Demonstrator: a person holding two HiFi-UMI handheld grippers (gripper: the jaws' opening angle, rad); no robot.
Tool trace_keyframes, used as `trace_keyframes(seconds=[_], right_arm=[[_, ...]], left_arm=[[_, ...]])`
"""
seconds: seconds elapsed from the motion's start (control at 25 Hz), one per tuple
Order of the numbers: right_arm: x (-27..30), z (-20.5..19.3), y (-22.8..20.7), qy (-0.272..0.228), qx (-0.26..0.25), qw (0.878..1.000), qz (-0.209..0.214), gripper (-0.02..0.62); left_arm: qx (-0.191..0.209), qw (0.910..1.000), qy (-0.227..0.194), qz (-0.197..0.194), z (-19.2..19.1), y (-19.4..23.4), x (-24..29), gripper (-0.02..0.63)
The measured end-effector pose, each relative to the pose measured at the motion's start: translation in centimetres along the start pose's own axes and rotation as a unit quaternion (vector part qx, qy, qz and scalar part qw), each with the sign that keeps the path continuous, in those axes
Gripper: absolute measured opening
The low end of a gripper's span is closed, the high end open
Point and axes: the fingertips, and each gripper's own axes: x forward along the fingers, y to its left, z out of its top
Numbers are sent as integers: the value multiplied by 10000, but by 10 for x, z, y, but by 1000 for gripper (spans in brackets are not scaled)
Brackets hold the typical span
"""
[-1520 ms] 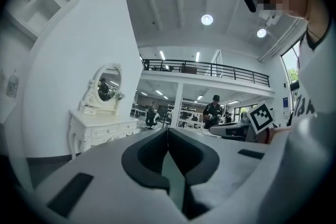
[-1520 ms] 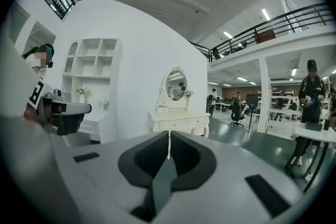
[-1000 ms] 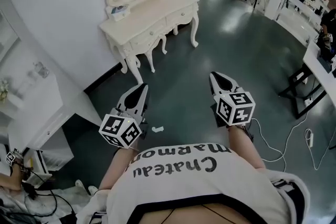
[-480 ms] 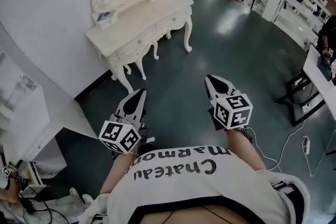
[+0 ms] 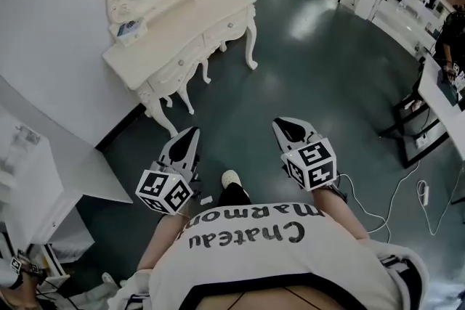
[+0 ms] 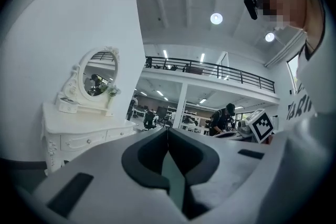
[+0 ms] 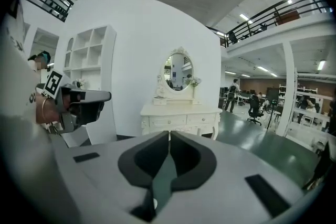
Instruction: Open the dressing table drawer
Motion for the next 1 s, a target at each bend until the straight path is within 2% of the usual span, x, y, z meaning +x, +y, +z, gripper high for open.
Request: trace_keyframes(seconds=[0.24,0.4,0.6,0.8,1.0], right_arm=[[57,24,-11,32,23,9997,256,31],[95,49,-34,20,27,9999,166,31],[143,90,-64,-91,-40,9999,18,31],[191,122,-83,-189,-100,9998,21,31],[243,142,-94,-309,135,9994,105,31]], left_arm=[[-93,9998,-65,-174,11,36,55,23],[-89,9999,-11,-129,27,71,92,23],[-46,9994,-201,-284,59,110,133,23],[3,9994,-186,-295,77,149,166,23],[108,9996,-207,-147,88,191,185,23]])
